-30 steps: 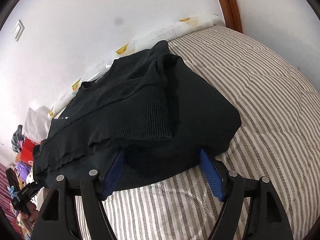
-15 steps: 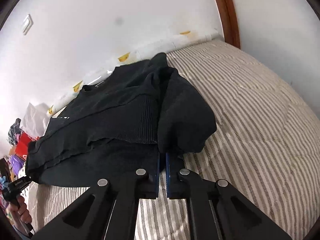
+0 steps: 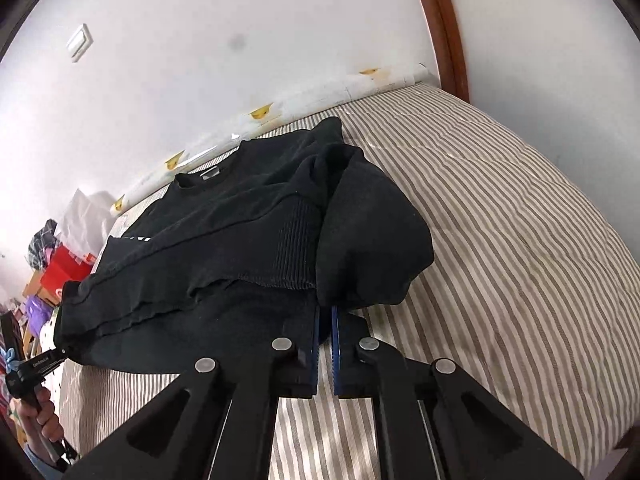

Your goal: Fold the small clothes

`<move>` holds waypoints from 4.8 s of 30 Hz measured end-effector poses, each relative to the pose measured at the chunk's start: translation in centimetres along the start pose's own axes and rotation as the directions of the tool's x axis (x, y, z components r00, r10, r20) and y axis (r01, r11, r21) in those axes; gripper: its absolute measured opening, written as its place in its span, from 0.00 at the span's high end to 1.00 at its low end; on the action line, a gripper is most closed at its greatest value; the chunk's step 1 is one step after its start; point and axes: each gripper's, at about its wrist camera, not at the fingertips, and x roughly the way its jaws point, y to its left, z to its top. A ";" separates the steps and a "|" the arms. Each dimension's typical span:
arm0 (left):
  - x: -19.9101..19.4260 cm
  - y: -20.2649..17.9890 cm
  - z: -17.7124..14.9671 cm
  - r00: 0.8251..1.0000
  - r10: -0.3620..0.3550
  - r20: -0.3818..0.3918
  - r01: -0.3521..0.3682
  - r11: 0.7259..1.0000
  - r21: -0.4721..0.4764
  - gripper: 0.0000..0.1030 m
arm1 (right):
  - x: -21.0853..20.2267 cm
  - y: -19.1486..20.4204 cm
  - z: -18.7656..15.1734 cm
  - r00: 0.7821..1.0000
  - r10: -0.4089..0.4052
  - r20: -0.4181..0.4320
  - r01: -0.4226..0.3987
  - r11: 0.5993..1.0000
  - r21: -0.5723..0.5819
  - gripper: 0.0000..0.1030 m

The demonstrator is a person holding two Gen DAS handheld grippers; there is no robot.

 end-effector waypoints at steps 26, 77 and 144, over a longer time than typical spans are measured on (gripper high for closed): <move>-6.0 -2.2 -4.4 0.995 -0.088 0.035 0.081 0.984 0.156 0.77 | -3.7 5.0 -4.3 0.997 -0.062 -0.039 0.052 0.974 -0.222 0.84; 3.8 -3.4 11.4 0.978 -0.207 -0.030 0.209 0.974 0.083 0.39 | 10.3 5.7 11.9 0.997 -0.069 -0.036 0.063 0.989 -0.134 0.72; 8.7 -2.4 15.5 0.994 0.105 0.018 -0.107 0.975 0.197 0.94 | 13.8 4.3 14.4 0.996 -0.079 -0.045 0.061 0.947 -0.315 0.82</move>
